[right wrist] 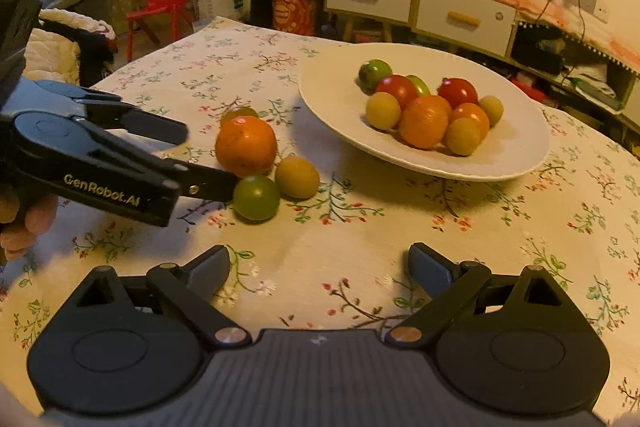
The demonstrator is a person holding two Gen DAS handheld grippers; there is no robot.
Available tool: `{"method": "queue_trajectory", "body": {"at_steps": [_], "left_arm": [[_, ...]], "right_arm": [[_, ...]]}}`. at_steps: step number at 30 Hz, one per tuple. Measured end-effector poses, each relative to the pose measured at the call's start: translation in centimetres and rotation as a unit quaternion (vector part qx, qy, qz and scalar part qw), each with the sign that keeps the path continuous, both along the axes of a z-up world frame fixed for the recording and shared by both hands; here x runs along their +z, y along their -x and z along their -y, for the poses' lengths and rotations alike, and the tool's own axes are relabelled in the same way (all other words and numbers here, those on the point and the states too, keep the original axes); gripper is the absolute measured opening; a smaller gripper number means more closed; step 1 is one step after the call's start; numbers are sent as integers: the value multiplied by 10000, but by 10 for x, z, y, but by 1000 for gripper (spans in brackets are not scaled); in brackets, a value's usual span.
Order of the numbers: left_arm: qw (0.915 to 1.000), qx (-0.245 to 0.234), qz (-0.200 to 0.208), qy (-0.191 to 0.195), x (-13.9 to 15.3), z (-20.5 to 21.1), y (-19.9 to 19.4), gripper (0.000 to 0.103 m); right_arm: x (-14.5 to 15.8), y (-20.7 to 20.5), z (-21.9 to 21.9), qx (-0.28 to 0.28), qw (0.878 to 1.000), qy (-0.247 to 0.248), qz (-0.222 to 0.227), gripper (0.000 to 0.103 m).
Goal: Organize fruits
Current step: 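Grasp the orange with the left gripper while the right grasps a green lime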
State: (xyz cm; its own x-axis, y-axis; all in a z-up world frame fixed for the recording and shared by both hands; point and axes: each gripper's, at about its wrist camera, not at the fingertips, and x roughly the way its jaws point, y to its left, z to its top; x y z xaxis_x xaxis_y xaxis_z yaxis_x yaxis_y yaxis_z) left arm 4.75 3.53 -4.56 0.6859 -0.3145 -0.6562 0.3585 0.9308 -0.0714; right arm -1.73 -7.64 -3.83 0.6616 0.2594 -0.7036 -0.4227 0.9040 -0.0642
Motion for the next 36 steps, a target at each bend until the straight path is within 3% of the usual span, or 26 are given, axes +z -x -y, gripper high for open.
{"method": "queue_trajectory", "body": {"at_steps": [4,10,15,22,26,36], "left_arm": [[9999,-127,44,37,3,5,0,60],[9997,-226,7,84,5,13,-5,47],[9998,-185,-67,76,2,15,-8,46],[9998,-110,-149,114,2,16,-13,40],[9999,-85,-122,66,3,18,-13,39],[9999,58,-103,109,10,10,-9,38]], "right_arm": [[-2,1,-3,-5,9999,-36,162,89],[0,-3,-10,64,9994,-127,313,63],[0,-5,-17,202,9990,-120,372,49],[1,-5,-24,301,9985,-78,447,38],[1,-3,-26,382,9982,-99,450,24],[5,0,-23,353,9983,-155,436,23]]}}
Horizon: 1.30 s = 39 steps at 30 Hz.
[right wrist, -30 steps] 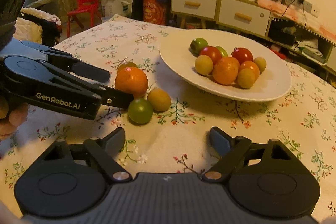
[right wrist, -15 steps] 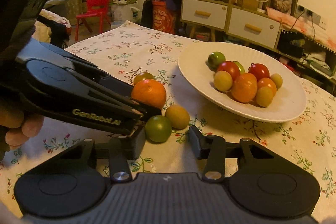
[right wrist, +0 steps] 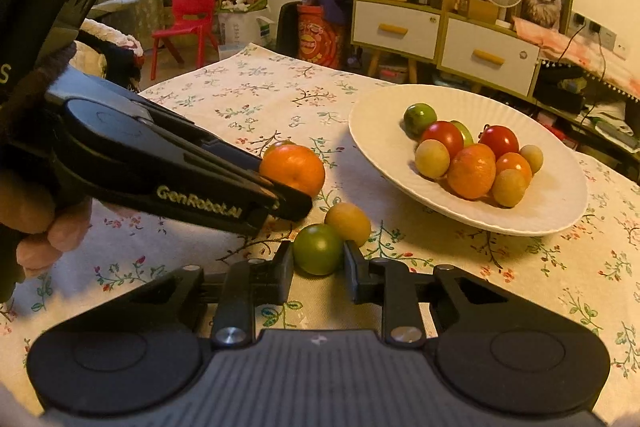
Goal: Organize fruits
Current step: 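Grasp the orange with the left gripper while the right grasps a green lime, then carry the orange and lime in both grippers over the white plate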
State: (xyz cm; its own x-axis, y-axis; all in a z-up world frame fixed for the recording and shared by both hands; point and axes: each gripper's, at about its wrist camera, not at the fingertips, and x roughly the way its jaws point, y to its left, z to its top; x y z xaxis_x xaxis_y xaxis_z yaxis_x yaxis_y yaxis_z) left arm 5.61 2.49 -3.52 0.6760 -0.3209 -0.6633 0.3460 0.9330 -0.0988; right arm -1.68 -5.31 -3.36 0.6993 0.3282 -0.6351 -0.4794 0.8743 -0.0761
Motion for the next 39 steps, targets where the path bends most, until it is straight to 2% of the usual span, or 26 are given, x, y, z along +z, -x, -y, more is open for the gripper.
{"method": "queue_trajectory", "body": {"at_steps": [6,11,14,16,19,23,26,30,32,33,39], "left_arm": [[10000,18,17,85,9,-2,3,30],[10000,-28,-11,74,7,-2,4,30],[10000,-13,15,95,4,-4,4,36],[10000,-1,5,99,3,-4,4,45],[9999,19,-7,132,0,-3,1,53],[9998,2,-92,174,-3,1,-4,53],[9998,32,-158,138,-6,3,-7,53],[9993,113,-207,275,-8,2,-11,52],[9992,83,-218,329,-7,2,-12,46],[9993,94,-202,310,-7,2,-12,40],[9996,87,-163,221,-6,2,-9,39]], "right_arm": [[7,2,2,11,10000,-53,12,23],[9,3,4,1,10000,-53,-19,23],[8,2,4,-27,10000,-45,-55,23],[8,1,3,-37,10000,-39,-70,23],[8,1,4,-29,10000,-52,-73,23],[7,1,5,-41,9999,-55,-101,23],[5,0,6,-60,9999,-46,-133,23],[3,0,8,-110,9998,-54,-178,23],[3,0,8,-121,9998,-54,-179,23],[3,0,8,-122,9998,-54,-179,23],[4,1,9,-126,9998,-61,-158,23]]}}
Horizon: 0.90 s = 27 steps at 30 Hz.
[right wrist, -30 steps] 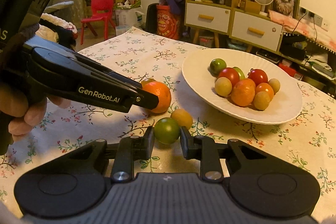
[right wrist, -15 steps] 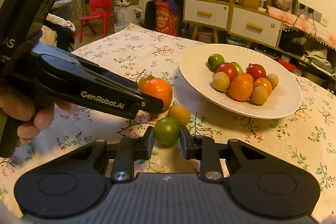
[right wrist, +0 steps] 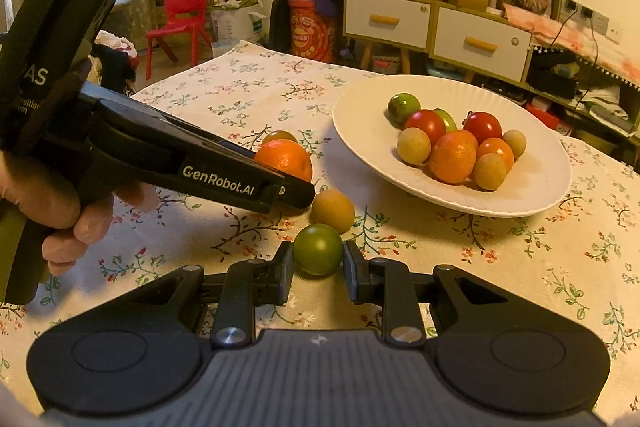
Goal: Organize fruits
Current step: 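Carry the orange and lime in both grippers over the white plate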
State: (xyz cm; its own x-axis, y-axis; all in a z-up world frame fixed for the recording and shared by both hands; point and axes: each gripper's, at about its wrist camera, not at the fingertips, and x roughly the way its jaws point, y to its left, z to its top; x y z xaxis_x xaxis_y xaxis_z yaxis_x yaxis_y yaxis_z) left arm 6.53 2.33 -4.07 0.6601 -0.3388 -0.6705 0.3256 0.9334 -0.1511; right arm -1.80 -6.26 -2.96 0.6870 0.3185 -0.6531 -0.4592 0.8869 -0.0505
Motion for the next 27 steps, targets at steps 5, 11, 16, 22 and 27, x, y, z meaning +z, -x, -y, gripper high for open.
{"method": "queue_trajectory", "body": {"at_steps": [5,11,16,22,27], "left_arm": [[10000,-7,51,18,5,-3,4,39],[9999,79,98,82,13,-8,7,39],[9996,159,140,180,22,-11,7,38],[9992,171,211,276,32,-4,6,39],[9992,62,310,236,40,10,3,38]], "right_arm": [[5,2,1,18,10000,-39,43,23],[12,3,3,8,9999,-109,118,23],[21,1,7,-49,9996,-189,210,23],[38,-4,16,-197,9983,-341,418,23],[45,-13,31,-440,9967,-387,562,23]]}}
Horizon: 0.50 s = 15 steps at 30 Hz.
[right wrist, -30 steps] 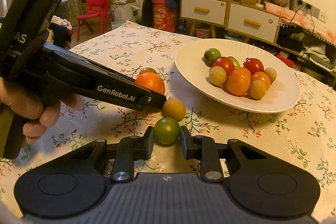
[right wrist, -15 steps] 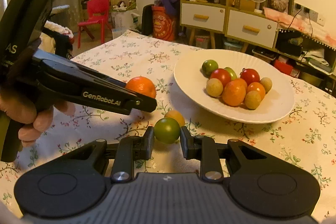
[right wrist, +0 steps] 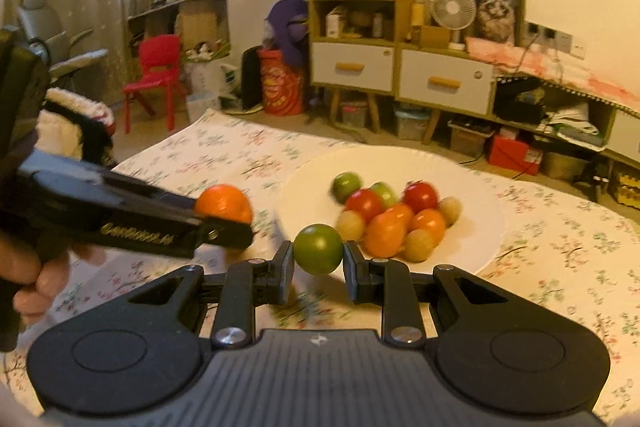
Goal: Organize fruits
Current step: 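Carry the orange and lime in both grippers over the white plate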
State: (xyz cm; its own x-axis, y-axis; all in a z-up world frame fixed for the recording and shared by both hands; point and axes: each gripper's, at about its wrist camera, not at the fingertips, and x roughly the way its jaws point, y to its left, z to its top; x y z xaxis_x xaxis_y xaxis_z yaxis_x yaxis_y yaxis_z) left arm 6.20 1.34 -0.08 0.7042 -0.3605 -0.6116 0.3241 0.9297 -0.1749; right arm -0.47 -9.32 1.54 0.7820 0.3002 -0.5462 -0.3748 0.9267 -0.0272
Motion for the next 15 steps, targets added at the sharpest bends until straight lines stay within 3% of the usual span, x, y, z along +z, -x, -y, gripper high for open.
{"method": "queue_trajectory", "body": {"at_steps": [10,15], "left_arm": [[9993,-176,79,-331,0,25,-33,39],[9986,-214,8,-487,-4,28,-45,39]], "right_arm": [[-3,-33,32,-613,9980,131,-34,24],[-7,-44,39,-666,9972,330,-69,24]]}}
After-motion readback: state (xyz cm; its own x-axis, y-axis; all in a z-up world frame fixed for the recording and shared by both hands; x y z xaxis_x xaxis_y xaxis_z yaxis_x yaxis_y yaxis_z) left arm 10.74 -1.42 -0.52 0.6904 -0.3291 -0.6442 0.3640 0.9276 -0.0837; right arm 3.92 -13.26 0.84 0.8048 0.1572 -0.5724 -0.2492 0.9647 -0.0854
